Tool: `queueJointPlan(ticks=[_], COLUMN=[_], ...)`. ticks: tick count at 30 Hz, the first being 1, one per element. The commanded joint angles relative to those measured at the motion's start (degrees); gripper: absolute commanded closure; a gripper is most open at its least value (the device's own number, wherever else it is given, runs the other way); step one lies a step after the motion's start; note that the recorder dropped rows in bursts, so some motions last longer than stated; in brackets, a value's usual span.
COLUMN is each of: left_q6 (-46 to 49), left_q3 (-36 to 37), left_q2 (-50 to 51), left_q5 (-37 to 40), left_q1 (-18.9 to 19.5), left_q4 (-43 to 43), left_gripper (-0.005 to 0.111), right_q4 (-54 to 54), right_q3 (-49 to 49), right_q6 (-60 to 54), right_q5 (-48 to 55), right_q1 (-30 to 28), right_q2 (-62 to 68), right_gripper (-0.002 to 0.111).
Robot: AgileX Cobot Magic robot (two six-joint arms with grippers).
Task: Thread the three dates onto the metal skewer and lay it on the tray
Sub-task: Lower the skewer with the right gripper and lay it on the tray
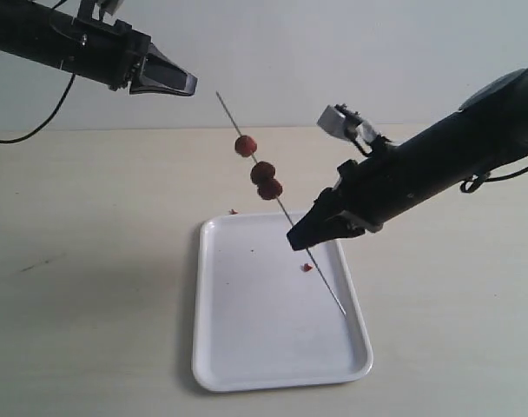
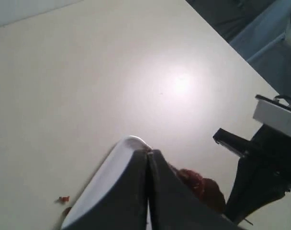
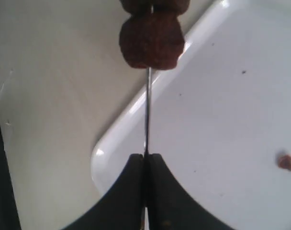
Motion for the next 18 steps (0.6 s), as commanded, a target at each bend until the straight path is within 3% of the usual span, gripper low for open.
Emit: queueJointPlan(ticks=[1, 7, 12, 18], left_q6=[5.2, 11.6, 17.6, 18.8], left_q3=[3.4, 11.6, 20.5, 26.4], left_q2=[-3.0, -7.8, -13.6, -19.3], left_q5=[0.1, -5.3, -19.5, -28.6], left_q1=[0.6, 0.6, 0.6, 0.6], left_q4=[-2.1, -2.7, -6.3, -8.9], left_gripper=[0.107, 0.107, 0.107, 0.107], right_q4=[3.1, 13.1, 13.2, 15.3], right_q3=[2.1, 7.3, 11.7, 14.8], right_q6=[8.7, 11.9, 12.6, 12.9], right_q5=[-5.2, -8.7, -10.2, -24.3], right_q1=[1.1, 1.1, 2.3, 8.5], right_q2=[-0.6, -0.6, -0.6, -0.6], right_gripper=[0.108, 0.108, 0.108, 0.108])
